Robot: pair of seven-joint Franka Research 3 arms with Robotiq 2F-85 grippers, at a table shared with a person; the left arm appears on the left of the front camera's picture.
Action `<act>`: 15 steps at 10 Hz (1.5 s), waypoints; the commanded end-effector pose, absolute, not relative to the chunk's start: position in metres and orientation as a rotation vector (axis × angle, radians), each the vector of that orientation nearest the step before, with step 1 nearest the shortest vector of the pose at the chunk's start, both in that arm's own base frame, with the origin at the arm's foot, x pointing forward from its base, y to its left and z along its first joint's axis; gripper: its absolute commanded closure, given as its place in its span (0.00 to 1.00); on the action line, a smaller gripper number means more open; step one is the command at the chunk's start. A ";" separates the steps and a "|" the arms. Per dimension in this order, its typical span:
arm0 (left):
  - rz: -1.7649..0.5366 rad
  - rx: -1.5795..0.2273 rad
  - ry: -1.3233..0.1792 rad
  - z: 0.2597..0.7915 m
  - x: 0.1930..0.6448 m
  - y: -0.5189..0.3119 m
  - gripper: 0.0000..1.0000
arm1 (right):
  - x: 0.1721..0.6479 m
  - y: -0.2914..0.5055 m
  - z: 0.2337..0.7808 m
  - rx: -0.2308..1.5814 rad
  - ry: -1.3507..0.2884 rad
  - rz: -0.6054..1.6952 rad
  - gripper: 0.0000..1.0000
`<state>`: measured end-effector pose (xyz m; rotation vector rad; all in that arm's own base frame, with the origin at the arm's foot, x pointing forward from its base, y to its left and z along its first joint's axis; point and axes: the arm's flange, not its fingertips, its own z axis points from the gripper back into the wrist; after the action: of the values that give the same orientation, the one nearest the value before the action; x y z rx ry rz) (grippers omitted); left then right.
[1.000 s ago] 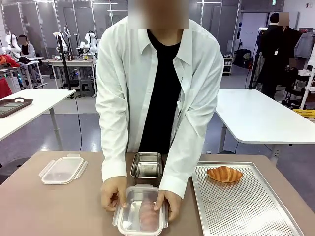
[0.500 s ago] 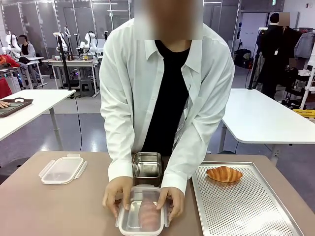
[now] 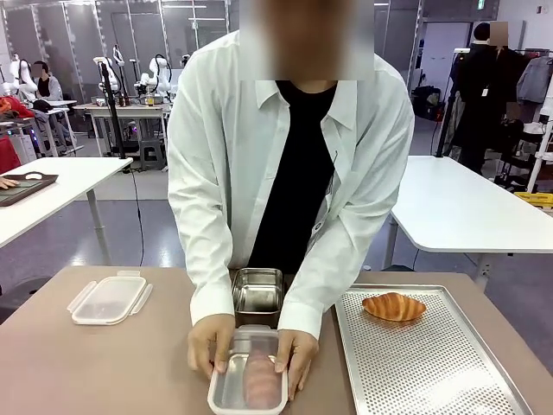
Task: Place the bread into the airtight container.
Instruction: Pick up a Butter Roll and place it into an empty Airtight Container.
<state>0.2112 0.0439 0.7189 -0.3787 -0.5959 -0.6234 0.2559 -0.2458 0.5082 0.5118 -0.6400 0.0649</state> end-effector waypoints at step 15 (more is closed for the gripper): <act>-0.633 -0.367 -0.596 0.720 0.212 0.044 0.00 | 0.311 -0.124 0.560 0.213 -0.528 0.747 0.00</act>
<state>0.2113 0.0438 0.7189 -0.3785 -0.5956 -0.6236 0.2910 -0.1440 0.5527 0.3195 -0.5379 0.5417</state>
